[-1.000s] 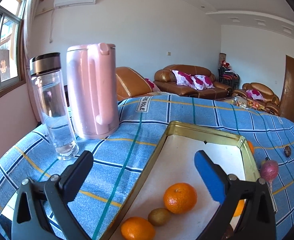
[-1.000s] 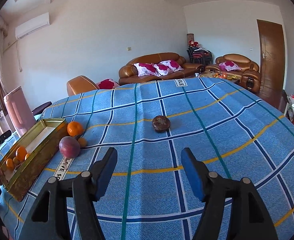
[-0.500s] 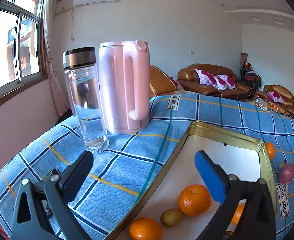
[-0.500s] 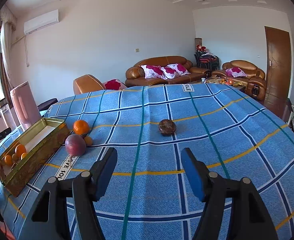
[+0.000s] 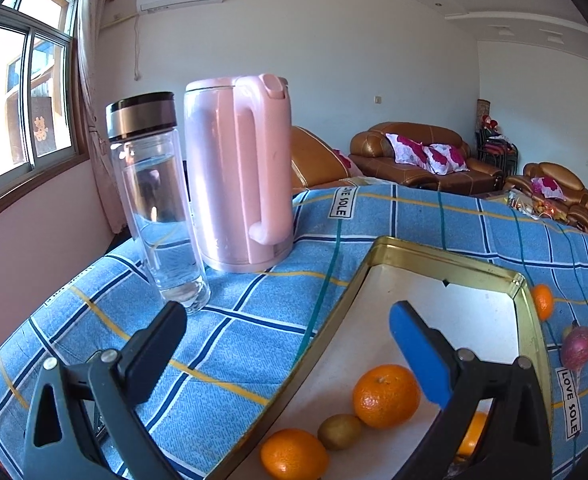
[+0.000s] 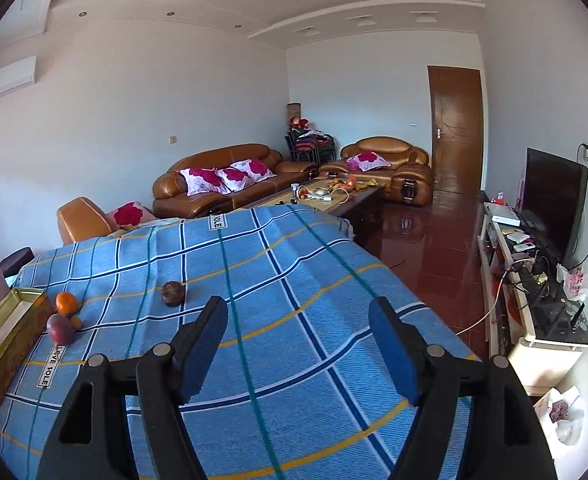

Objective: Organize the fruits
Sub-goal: 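Withdraw both open grippers from the tray toward the remaining fruits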

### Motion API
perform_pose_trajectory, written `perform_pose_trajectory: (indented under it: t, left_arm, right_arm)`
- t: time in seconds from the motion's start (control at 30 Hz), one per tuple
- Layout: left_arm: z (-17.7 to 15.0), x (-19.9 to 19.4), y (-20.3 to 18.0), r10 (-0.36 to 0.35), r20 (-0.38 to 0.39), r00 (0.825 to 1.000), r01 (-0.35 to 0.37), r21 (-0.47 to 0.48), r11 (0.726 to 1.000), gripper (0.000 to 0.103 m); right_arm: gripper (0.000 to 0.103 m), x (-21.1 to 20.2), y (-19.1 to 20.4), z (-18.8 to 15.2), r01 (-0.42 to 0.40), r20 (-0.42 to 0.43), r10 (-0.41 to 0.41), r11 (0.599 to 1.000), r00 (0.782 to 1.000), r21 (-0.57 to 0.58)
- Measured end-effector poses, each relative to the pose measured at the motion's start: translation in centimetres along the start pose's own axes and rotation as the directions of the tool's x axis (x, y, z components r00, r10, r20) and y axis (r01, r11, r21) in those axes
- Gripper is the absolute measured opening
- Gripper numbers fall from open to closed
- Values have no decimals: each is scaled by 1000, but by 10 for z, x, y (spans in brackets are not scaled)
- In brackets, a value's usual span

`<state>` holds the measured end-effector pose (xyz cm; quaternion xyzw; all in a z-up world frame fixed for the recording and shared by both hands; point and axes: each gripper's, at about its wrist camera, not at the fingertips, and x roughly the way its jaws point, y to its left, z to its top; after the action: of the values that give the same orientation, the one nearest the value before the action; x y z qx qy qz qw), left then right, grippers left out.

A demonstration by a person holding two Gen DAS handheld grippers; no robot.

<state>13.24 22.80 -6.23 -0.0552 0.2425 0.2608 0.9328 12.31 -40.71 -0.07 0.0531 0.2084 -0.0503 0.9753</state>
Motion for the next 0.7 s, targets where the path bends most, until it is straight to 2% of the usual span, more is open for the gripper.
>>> perform_pose_trajectory:
  t: [0.13,0.43,0.63,0.7]
  left_arm:
    - [5,-12,7,-66,15,998,66,-27,997,103]
    - [37,-62,15,-63,124,990,62,11,998,103]
    - [43,-79,-18,-135,146,980,121,95,988,103]
    - [41,-82,-35,-184,129,974,171,104,980,103]
  right_arm:
    - [75,4,1,-5,-31,-4,31,999,1000,16]
    - [75,17,56,-14,-177,-31,175,981,984,-81]
    - [75,16,63,-10,-201,-25,200,975,980,-90]
    - [75,15,60,-10,-200,-17,199,977,980,-78]
